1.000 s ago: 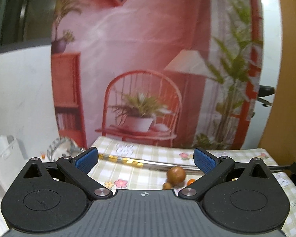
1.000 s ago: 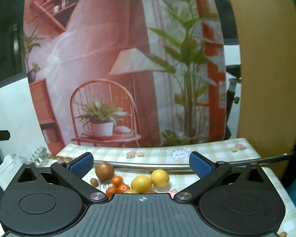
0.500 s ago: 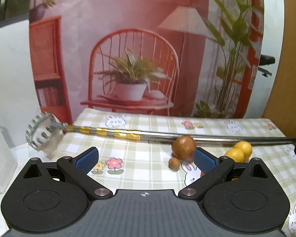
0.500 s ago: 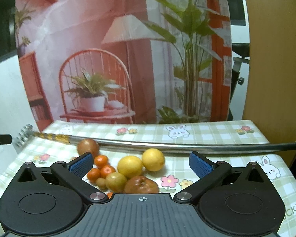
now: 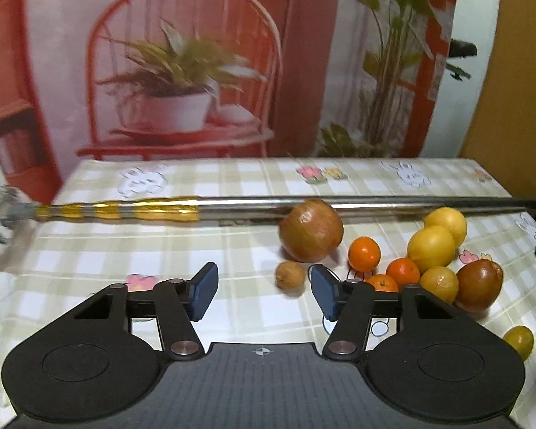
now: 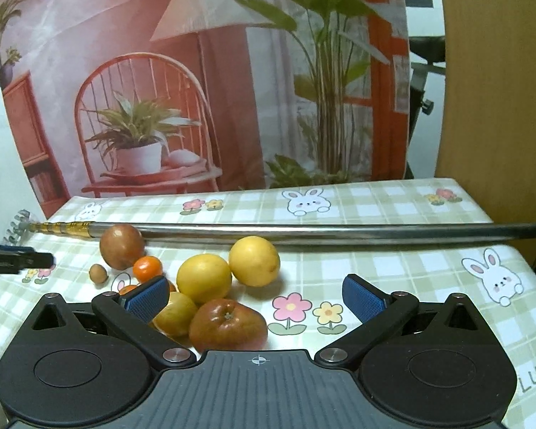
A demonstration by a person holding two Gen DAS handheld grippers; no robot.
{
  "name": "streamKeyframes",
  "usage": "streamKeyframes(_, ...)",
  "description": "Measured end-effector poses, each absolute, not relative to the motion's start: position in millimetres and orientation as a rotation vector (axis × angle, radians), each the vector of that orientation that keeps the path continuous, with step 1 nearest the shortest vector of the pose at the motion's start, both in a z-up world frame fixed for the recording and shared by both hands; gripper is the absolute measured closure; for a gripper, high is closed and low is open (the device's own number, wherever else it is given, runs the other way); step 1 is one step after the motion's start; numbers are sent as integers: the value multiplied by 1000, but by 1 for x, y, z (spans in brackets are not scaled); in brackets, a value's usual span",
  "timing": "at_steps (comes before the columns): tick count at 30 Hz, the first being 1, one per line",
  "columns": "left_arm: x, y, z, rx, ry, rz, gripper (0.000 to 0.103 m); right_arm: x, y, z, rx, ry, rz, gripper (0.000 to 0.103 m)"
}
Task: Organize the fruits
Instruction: 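Grasp a small brown round fruit with the left tool while the right tool grasps a yellow grapefruit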
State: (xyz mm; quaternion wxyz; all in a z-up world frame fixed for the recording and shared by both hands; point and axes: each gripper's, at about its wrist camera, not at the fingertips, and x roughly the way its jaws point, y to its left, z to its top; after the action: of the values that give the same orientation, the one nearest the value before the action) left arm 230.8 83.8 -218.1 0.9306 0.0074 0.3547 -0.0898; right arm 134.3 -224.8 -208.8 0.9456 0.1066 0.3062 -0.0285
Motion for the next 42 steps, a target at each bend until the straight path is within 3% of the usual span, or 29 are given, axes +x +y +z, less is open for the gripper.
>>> streamKeyframes(13, 289, 77, -276, -142, 873, -223, 58, 141, -235, -223, 250, 650, -65, 0)
streamKeyframes(16, 290, 76, -278, -155, 881, -215, 74, 142, -236, -226, 256, 656, -60, 1)
streamKeyframes(27, 267, 75, -259, -132, 821, -239, 74, 142, -237, -230, 270, 658, -58, 2)
streamKeyframes(42, 191, 67, -220, -129, 716, -264, 74, 138, -240, -232, 261, 646, -40, 12)
